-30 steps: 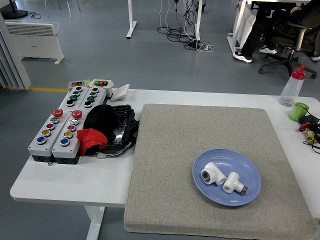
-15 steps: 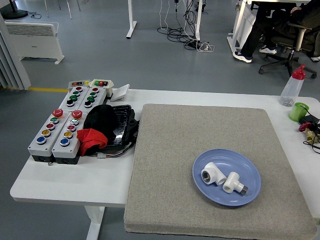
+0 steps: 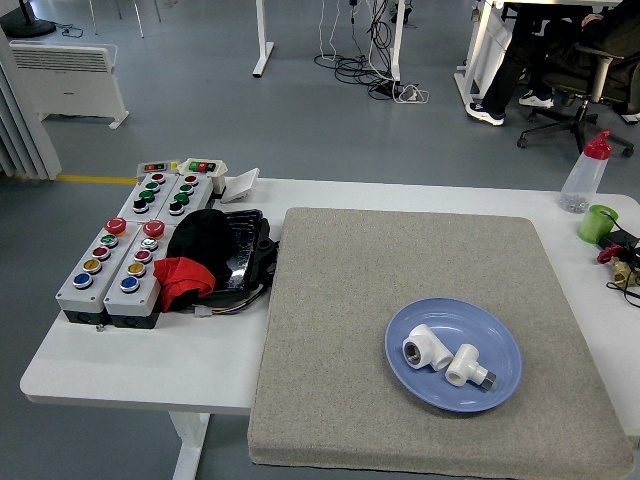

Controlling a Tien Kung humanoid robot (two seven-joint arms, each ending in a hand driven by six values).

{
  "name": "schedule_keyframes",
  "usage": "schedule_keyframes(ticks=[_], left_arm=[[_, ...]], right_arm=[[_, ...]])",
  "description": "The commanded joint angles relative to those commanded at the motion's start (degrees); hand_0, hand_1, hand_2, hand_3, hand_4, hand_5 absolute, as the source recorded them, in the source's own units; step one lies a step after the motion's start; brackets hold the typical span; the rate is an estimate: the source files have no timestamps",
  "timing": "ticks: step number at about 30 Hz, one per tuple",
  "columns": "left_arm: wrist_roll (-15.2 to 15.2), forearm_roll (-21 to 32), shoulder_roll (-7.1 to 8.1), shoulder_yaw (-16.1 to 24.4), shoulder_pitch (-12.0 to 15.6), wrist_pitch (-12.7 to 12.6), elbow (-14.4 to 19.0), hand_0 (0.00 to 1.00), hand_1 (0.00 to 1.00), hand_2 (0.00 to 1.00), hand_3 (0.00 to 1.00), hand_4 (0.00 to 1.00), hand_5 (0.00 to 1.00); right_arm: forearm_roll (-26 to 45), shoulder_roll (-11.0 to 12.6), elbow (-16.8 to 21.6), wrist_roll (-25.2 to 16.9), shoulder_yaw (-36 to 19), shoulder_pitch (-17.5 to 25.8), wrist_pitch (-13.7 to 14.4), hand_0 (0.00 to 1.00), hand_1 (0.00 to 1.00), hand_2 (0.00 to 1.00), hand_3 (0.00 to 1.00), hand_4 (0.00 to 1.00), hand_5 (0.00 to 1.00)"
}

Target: Pick pipe place plate twice

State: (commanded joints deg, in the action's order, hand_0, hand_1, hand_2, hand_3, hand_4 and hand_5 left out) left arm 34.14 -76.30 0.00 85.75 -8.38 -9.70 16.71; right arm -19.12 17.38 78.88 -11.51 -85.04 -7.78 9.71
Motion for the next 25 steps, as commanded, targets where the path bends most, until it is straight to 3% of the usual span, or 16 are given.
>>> schedule_keyframes(ticks=[25], left_arm=[[0.05, 0.12, 0.00, -0.15, -0.20, 0.08, 0.00, 0.606, 0.571, 0.592, 0.596, 0.580, 0.998]], right_arm=[[-0.58, 0.17, 0.47, 1.48, -1.25, 0.04, -0.82, 0.782, 0.744, 0.776, 0.771, 0.527, 0.587]])
